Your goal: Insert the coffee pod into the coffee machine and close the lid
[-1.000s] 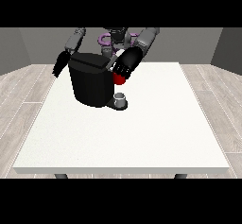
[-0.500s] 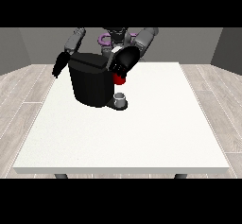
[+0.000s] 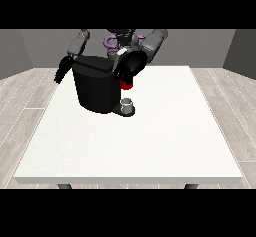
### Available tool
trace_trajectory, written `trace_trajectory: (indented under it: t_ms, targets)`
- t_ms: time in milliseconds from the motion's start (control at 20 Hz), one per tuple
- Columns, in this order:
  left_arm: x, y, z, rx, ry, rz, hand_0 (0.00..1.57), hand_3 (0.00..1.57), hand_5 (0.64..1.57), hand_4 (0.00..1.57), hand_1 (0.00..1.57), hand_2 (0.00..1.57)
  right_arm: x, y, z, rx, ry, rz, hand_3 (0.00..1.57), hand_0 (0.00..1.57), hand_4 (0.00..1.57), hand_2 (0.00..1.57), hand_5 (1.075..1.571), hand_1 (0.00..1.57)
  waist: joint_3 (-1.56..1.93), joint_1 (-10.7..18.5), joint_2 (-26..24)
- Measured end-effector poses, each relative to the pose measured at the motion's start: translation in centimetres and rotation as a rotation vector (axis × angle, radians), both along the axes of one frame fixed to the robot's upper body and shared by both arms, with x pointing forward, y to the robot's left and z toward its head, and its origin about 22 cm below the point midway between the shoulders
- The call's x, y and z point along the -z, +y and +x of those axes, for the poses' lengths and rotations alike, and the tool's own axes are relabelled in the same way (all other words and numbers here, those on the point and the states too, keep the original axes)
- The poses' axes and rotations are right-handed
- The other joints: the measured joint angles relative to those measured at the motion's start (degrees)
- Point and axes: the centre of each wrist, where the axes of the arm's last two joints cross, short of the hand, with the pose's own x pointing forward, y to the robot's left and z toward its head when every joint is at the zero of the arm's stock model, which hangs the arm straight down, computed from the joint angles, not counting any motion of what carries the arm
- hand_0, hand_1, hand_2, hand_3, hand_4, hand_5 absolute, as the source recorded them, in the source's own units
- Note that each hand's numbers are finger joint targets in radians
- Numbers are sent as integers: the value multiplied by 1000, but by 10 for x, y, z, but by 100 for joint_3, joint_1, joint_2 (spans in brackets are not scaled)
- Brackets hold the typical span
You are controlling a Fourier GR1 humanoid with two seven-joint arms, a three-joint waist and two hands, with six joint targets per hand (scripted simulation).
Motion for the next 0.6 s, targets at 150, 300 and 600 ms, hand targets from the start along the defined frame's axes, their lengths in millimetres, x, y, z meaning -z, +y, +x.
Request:
trace_trajectory:
  t_ms: [150,300,600]
  targets:
    - [-8,1,-2,2,-21,27,0,554,1571,0,0,686,-2,0,2,3,-7,4,0,0,207,0,1571,0,-4,22,50]
    - [-7,3,-2,-21,-28,43,0,490,1571,0,0,623,6,5,-1,6,-3,1,0,0,149,0,1571,0,-3,19,35]
    - [2,18,-1,-54,-18,37,0,381,1571,0,0,481,5,10,-5,-1,19,-5,0,0,90,0,1571,0,-14,-25,-65]
